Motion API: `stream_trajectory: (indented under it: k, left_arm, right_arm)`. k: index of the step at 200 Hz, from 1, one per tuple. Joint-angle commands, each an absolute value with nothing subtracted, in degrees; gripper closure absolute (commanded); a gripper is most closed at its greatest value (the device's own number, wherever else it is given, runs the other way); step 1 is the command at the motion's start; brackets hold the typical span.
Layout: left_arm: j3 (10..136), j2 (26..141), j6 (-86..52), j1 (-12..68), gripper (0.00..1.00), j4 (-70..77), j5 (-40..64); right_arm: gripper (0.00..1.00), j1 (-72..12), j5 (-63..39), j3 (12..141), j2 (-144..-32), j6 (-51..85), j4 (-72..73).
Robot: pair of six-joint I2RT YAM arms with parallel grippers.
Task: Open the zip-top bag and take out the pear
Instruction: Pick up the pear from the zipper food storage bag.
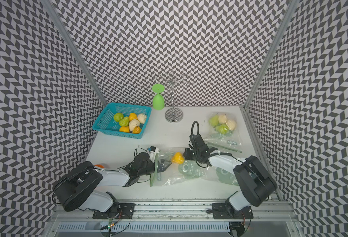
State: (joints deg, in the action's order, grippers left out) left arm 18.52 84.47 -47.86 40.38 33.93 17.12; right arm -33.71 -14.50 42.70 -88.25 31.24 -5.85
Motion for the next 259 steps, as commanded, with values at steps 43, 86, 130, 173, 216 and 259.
stream_trajectory:
  k: [43,86,130,173,216,259]
  left_arm:
    - [20.1,85.3,-46.6,41.7,0.12,33.2,18.9]
    - [21.7,84.3,-43.8,42.0,0.11,28.7,18.2]
    - [24.3,84.1,-41.9,42.0,0.10,21.5,13.9]
    - [26.2,83.7,-39.3,42.0,0.18,19.0,13.3]
    - [25.6,81.9,-38.7,41.6,0.44,18.5,13.9]
    - [24.8,77.8,-37.9,40.4,0.56,15.3,15.0]
  right_arm:
    - [0.92,-38.1,-16.1,41.9,-94.8,32.0,-0.1]
    - [0.95,-41.2,-16.8,44.1,-97.6,29.9,0.3]
    - [0.98,-43.4,-19.3,45.3,-98.5,26.1,0.9]
    - [1.00,-43.3,-20.0,44.4,-98.5,25.0,1.1]
    - [1.00,-42.9,-18.8,44.2,-98.5,26.0,0.7]
    - [1.00,-40.8,-16.4,42.7,-98.0,28.6,0.3]
